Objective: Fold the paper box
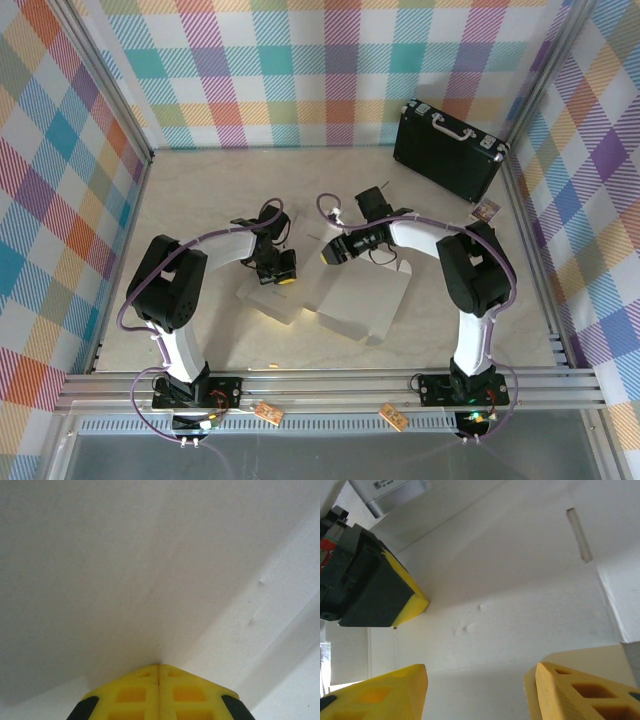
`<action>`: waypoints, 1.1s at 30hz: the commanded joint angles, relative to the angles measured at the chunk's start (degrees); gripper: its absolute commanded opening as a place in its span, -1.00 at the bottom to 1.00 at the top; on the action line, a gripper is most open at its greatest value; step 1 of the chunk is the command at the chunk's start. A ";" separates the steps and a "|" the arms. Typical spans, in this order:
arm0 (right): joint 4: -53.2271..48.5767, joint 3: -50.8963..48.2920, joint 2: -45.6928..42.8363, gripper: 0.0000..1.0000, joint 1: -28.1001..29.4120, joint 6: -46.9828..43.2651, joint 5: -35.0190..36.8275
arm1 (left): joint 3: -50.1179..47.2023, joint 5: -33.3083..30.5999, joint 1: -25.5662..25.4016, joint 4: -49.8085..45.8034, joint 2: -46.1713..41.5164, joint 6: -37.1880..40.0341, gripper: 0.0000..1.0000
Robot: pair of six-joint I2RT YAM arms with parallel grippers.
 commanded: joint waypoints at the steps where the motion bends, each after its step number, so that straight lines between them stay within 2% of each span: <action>1: -3.80 1.32 -0.13 0.18 0.36 -1.55 -1.59 | -2.43 -4.16 -0.93 0.49 3.19 0.94 -1.00; 6: -7.99 3.73 3.08 0.16 0.19 4.02 2.07 | -2.42 -4.20 -0.96 0.43 3.28 0.96 -1.00; 13: -7.65 1.61 5.90 0.05 0.19 15.48 7.86 | -2.58 -4.39 -0.93 0.35 3.19 0.99 -1.00; 16: -8.93 2.39 8.07 0.01 0.01 19.74 7.87 | -2.56 -4.47 -1.04 0.35 3.09 1.07 -1.00; 19: -11.81 4.11 10.74 -0.14 0.01 23.44 10.03 | -2.60 -4.47 -1.09 0.26 3.20 1.19 -1.00; 23: -11.97 4.81 10.89 -0.23 -0.16 25.72 11.95 | -2.77 -4.82 -1.12 0.14 2.92 1.26 -1.00; 33: -11.86 10.09 7.80 -0.52 -2.63 28.84 8.06 | -3.02 -4.94 -1.35 -0.03 2.49 1.35 -1.00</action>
